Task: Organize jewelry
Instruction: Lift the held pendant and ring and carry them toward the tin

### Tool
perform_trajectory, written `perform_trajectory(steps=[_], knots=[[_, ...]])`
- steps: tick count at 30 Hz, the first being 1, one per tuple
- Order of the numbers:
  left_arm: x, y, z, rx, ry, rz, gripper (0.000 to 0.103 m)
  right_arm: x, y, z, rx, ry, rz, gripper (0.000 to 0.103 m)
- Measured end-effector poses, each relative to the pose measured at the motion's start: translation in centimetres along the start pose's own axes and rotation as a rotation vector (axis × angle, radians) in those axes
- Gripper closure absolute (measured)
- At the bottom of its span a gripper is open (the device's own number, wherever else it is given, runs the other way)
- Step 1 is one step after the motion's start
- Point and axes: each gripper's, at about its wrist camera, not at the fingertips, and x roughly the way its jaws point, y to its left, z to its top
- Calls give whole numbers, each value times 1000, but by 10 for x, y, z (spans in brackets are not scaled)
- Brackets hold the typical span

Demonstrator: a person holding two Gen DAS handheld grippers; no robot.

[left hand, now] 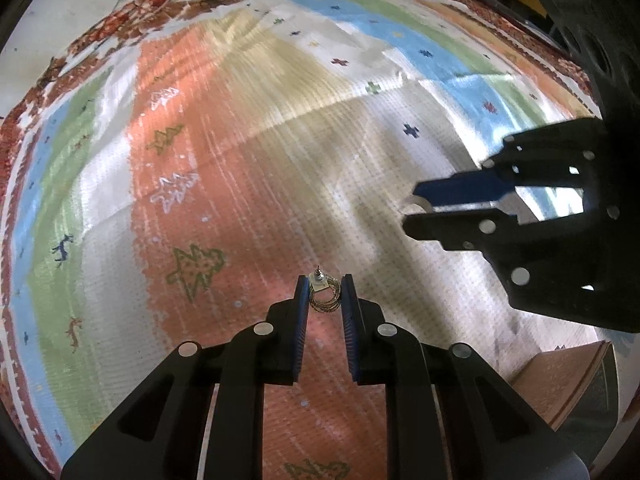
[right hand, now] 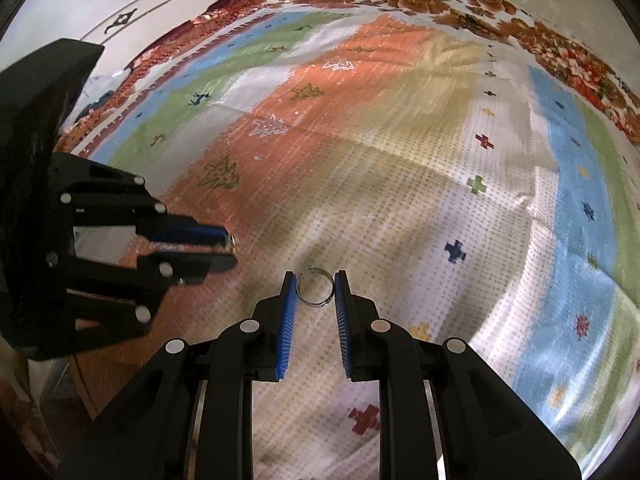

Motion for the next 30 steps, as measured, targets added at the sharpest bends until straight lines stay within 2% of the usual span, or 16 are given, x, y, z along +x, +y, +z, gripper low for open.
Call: perform_trajectory(steps=[11,20,30], knots=[[-21,0,-1,-59,-57,45,87,-20,-2,-11,87,-29,-68,83],[-47,-10,-7,-92,-121,72,87,-45,3,-19,158,-98,-122,83],[-73,-22,-13,-126,-181,64,87,-67,6,-38,211,-127,-152,83]])
